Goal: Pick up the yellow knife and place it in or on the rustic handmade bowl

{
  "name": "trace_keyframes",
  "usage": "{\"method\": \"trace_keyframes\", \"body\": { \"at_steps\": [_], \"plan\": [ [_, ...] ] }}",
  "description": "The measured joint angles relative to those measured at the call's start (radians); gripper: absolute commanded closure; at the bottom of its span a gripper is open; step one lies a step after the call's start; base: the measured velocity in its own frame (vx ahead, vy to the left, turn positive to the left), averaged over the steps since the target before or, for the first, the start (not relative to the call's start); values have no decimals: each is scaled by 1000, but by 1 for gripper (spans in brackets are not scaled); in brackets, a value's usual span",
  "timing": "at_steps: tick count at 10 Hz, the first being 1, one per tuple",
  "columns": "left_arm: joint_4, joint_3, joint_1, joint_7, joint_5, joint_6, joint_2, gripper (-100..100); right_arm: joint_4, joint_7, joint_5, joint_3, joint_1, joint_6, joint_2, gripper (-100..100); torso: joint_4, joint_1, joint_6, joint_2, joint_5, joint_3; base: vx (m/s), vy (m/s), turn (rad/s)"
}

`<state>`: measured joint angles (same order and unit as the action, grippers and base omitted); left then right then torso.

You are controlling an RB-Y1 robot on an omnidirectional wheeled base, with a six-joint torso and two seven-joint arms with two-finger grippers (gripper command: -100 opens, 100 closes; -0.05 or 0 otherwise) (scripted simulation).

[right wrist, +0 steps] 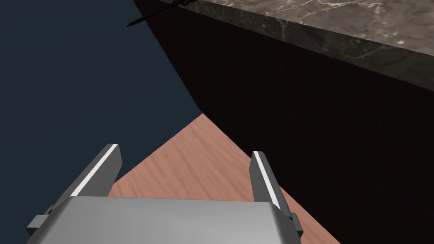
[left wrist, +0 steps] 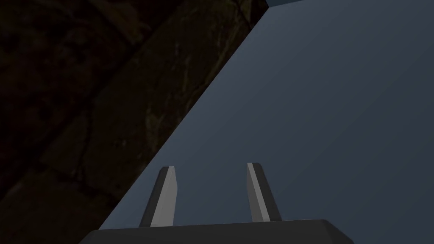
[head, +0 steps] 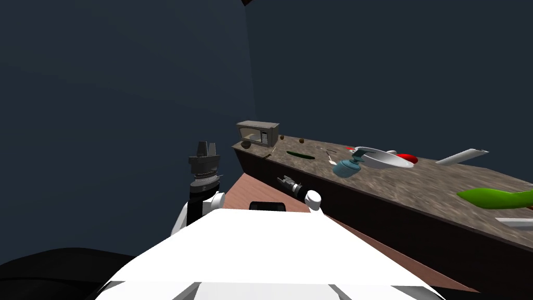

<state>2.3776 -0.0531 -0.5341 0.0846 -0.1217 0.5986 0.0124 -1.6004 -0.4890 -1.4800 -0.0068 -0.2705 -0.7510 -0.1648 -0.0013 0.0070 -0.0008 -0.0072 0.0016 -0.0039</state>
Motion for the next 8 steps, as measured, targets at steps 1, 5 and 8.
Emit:
{"method": "trace_keyframes", "body": {
  "at_steps": [1,5,8],
  "plan": [
    [0,0,0,0,0,0,0,0,20,-26,-29,-14,2,-23,-3,-100,0,0,0,0,0,0,91,78,4],
    [0,0,0,0,0,0,0,0,93,-102,-121,-56,13,-95,-4,-100,0,0,0,-1,0,-1,143,82,20],
    [0,0,0,0,0,0,0,0,156,-178,-203,-100,17,-164,-10,-100,0,0,0,-2,0,-1,129,74,12]
  ]
}}
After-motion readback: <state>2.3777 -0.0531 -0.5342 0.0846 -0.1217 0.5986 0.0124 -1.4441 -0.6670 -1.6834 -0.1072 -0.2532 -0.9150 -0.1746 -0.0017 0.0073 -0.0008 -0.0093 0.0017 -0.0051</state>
